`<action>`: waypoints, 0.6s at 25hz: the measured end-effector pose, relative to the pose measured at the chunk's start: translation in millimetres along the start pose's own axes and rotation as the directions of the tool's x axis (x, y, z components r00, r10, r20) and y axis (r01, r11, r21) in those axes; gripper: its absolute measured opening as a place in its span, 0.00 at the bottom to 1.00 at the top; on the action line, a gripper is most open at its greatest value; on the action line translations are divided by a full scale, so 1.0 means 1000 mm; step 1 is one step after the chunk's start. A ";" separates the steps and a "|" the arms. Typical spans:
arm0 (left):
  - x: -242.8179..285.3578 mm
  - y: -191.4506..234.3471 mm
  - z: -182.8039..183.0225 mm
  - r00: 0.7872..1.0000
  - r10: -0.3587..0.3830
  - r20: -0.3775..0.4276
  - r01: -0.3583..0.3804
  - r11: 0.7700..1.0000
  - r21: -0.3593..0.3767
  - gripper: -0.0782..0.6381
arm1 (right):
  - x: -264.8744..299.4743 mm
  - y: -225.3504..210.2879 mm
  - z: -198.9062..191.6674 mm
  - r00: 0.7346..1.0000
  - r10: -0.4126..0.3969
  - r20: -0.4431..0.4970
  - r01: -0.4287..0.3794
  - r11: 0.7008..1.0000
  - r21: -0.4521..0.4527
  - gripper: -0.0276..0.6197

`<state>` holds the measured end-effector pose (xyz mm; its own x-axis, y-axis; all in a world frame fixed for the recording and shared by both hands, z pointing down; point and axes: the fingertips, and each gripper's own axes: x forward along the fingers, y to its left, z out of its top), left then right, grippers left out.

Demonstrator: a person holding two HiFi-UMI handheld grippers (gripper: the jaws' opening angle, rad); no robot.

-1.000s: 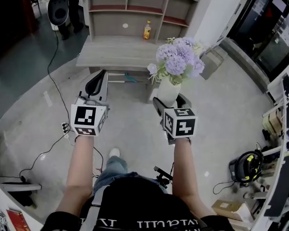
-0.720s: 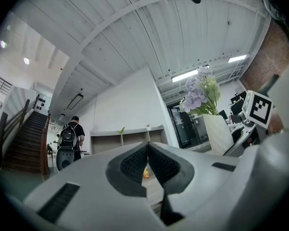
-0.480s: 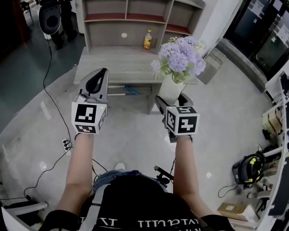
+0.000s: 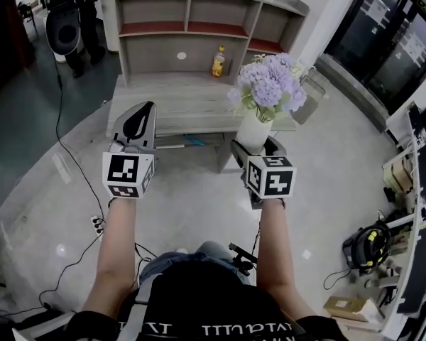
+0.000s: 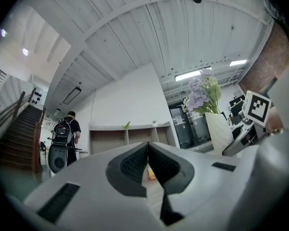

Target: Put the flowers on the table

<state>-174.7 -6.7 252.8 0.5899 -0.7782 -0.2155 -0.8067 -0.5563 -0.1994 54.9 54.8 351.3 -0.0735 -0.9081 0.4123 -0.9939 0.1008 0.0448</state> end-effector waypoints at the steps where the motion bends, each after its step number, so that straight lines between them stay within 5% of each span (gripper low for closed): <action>1: 0.001 0.002 -0.003 1.000 0.001 -0.003 -0.001 1.000 -0.003 0.13 | 0.003 0.001 0.001 1.000 0.000 -0.001 0.000 1.000 0.001 0.62; 8: -0.003 0.002 -0.011 1.000 0.003 -0.016 -0.004 0.999 -0.047 0.13 | 0.007 -0.001 -0.006 1.000 0.003 -0.021 -0.003 1.000 -0.006 0.62; 15: 0.036 0.044 -0.050 1.000 0.013 -0.027 -0.015 0.998 -0.056 0.13 | 0.078 0.001 0.005 1.000 0.014 -0.028 -0.014 1.000 -0.010 0.62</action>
<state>-190.3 -73.9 284.3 0.5779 -0.7933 -0.1918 -0.8161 -0.5600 -0.1427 47.3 -18.0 379.1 -0.0846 -0.8949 0.4383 -0.9919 0.1174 0.0482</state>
